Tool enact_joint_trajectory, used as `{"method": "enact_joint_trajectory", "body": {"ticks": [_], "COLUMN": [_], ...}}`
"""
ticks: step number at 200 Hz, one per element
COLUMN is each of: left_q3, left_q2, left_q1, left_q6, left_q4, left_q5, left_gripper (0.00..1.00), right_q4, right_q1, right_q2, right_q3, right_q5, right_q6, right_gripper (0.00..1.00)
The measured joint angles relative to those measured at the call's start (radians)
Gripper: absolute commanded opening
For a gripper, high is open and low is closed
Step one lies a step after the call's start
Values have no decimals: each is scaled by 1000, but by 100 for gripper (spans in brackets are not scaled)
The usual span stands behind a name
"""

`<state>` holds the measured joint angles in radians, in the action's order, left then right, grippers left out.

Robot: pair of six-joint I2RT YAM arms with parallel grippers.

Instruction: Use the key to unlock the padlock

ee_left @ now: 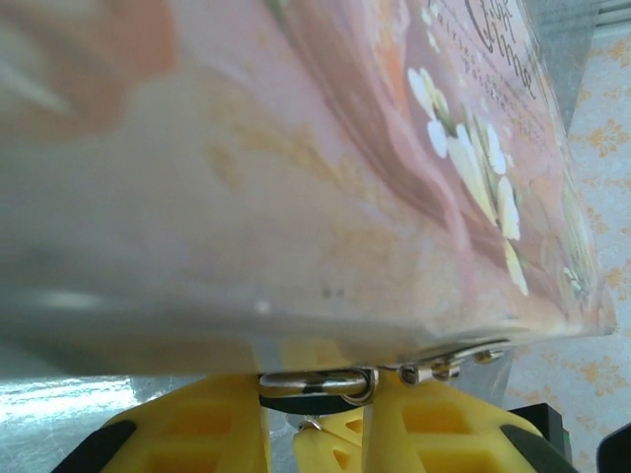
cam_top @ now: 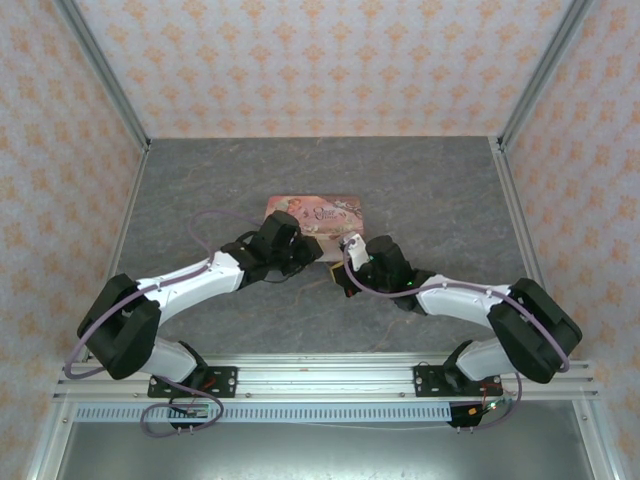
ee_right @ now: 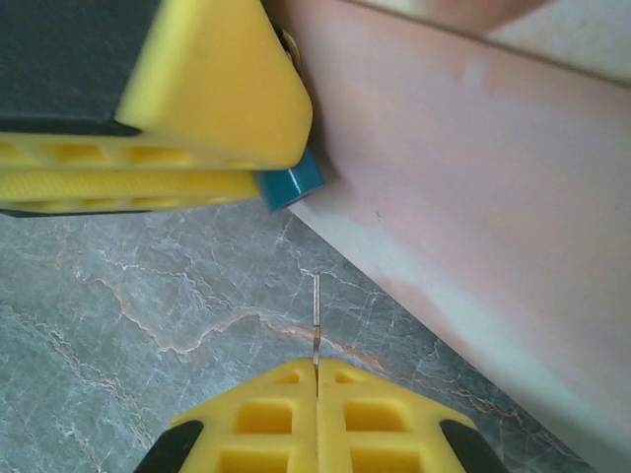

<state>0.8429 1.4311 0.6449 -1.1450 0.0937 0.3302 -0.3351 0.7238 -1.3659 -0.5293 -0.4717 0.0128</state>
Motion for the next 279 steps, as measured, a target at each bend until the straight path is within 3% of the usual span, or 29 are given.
{"method": "enact_joint_trajectory", "body": {"ticks": [67, 279], "left_q3": [2, 2], "left_q2": [0, 0], "left_q1": [-18, -19], "left_q6": [1, 1], "left_q4": [22, 27], "left_q5": [50, 55], "left_gripper": [24, 24], "right_q4": [-48, -55], "right_q1": [-7, -9], "right_q2": [60, -9], "right_q3": [19, 6], "right_q5": [-23, -61], "right_q6": [0, 0], "right_gripper": [0, 0]}}
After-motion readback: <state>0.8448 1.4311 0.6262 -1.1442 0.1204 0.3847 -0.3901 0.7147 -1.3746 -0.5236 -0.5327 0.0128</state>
